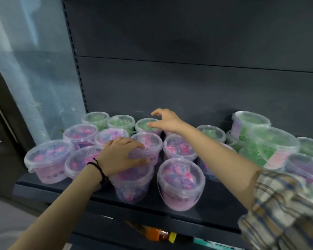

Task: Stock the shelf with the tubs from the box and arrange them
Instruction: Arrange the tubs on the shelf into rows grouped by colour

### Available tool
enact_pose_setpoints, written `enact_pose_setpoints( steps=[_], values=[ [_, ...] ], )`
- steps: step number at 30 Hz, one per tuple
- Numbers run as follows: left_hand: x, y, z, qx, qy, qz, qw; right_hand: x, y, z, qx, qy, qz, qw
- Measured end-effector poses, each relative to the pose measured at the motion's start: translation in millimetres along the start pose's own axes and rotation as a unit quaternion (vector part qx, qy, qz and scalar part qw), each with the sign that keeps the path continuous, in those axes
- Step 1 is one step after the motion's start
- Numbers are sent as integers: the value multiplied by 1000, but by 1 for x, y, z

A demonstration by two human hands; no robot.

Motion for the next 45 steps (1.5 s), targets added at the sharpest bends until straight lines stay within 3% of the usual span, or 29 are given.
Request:
enact_pose_setpoints(
  steps=[8,12,22,27,32,37,40,45],
  values=[
    [-48,-43,-14,145,-19,-67,987,-64,21,-49,117,-119,-162,973],
    [-46,-41,-15,144,-21,-74,987,-74,18,-51,115,-123,-174,970],
    [-40,-40,-14,168,4,-92,981,-56,7,-14,-17,97,-159,982],
    [-35,-34,-6,158,-40,-62,985,-8,-19,33,-8,133,-142,981],
    [-29,-28,-5,155,-35,-38,987,70,-30,70,-21,131,-108,985],
    [-8,-1,0,141,64,11,988,159,-29,90,-38,139,-122,982],
    [26,42,4,204,137,-40,968,207,-23,92,-29,146,-124,981],
    [69,101,-17,171,116,-74,976,267,-4,90,37,138,-159,977]
  ],
)
Point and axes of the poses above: each hand's wrist, its own x-axis away from the middle knuckle, its own z-axis out of the back of the hand, y = z × x, the point moved 3 cm from there along -x, towards the middle knuckle, and after that the axes turned 14 degrees about z, right-handed, at the moved point
